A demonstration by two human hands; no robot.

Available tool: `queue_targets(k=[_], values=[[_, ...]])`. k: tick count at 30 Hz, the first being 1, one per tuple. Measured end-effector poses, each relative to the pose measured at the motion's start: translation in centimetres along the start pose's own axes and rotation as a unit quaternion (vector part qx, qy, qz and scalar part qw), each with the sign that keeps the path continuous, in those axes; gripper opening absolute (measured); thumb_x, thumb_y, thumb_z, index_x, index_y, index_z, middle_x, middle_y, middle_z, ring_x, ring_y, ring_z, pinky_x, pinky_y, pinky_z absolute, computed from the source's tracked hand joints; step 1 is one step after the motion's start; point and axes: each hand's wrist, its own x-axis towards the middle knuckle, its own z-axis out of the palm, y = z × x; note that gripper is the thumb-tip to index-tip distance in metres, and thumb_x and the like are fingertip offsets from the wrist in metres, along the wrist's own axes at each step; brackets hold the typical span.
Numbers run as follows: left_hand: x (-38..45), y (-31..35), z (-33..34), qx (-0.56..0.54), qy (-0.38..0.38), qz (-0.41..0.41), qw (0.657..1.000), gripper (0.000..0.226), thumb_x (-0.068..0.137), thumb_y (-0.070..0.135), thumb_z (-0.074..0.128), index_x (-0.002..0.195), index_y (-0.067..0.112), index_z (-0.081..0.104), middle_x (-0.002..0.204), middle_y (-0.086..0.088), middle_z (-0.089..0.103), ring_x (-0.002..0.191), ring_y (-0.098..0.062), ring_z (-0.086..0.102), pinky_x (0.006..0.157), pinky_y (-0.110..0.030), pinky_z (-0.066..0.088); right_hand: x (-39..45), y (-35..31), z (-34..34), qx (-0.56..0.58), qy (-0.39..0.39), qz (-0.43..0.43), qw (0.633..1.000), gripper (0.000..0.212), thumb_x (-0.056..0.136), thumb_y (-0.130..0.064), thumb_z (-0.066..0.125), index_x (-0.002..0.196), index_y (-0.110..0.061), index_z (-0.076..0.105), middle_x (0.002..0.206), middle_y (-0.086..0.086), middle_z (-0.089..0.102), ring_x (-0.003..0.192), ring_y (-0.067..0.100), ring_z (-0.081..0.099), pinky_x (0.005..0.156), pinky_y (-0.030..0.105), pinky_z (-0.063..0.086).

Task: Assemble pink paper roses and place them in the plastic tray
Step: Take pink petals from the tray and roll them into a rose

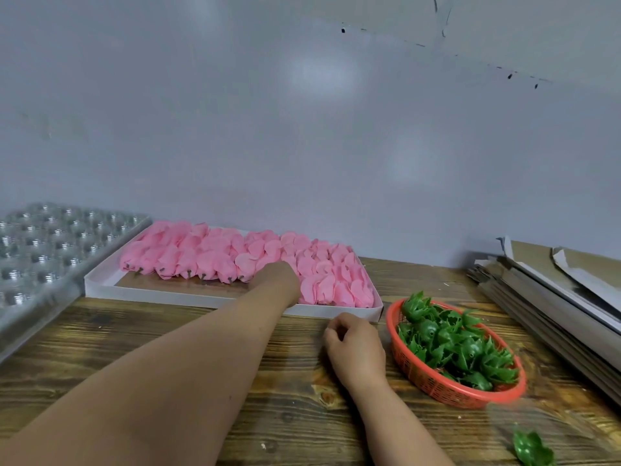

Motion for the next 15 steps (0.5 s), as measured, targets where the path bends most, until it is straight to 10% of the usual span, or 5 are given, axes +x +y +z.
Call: queue_targets(k=[9, 15], values=[[-3.3, -0.6, -3.0, -0.197, 0.127, 0.075, 0.969, 0.036, 0.092, 0.016, 0.059, 0.127, 0.012, 0.052, 0.124, -0.007, 0.058, 0.104, -0.025, 0.057, 0.079, -0.030, 0.044, 0.0, 0.0, 0.0, 0.005, -0.005, 0.005, 1.000, 0.010, 0.082, -0.023, 0.055, 0.073, -0.022, 0.059, 0.076, -0.004, 0.067, 0.077, 0.018, 0.061, 0.066, 0.027, 0.045], [-8.7, -2.6, -1.1, -0.618, -0.036, 0.008, 0.785, 0.044, 0.089, 0.012, 0.067, 0.129, 0.010, 0.051, 0.106, -0.008, 0.063, 0.074, -0.016, 0.065, 0.054, -0.023, 0.055, -1.1, -1.0, -0.5, 0.134, 0.026, -0.069, 0.988, 0.016, 0.082, -0.009, 0.060, 0.070, -0.019, 0.061, 0.068, -0.004, 0.062, 0.070, 0.016, 0.057, 0.068, 0.031, 0.047]])
